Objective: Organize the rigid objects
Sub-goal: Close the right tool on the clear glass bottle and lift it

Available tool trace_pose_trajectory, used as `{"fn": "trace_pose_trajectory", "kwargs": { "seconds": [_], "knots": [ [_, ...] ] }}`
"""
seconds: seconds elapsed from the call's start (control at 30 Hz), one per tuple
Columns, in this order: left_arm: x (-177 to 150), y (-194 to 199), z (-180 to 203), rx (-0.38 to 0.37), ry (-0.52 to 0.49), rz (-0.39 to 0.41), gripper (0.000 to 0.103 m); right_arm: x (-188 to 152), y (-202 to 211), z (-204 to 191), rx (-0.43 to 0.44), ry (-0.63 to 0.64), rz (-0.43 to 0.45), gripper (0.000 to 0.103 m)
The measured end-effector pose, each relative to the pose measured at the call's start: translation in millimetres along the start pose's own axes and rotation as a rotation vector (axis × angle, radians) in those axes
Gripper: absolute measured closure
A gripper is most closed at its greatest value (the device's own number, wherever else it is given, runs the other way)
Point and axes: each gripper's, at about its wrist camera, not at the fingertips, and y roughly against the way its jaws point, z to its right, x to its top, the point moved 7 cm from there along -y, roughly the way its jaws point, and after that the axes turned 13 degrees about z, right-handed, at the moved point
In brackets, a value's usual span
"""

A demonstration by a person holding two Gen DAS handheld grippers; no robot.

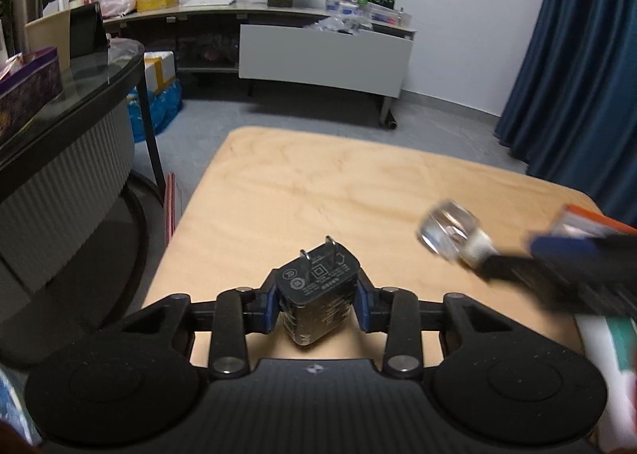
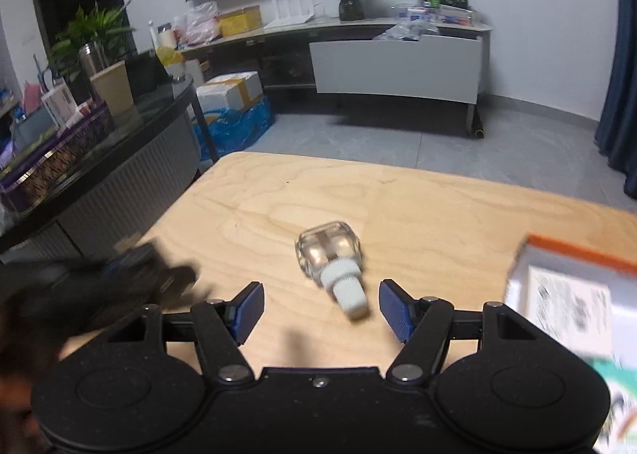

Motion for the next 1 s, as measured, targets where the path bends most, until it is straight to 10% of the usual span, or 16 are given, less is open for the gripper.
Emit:
{"fn": "trace_pose_trajectory", "kwargs": {
  "seconds": [0.33,0.47,1.0],
  "knots": [
    [-3,-2,-6,-0.006,0.016,0.006,0.066,-2,-60,-4,-0.027,0.111,-0.059,0.026],
    [-5,-5,-7,0.001,0.019,0.004,0.066,-3,-64,-4,-0.026,0.105,-0.053,0.041],
    [-2,38,8,0.000,0.008,0.036,0.066,-9,58,-14,-0.079,0.023,0.041,0.042]
  ]
}}
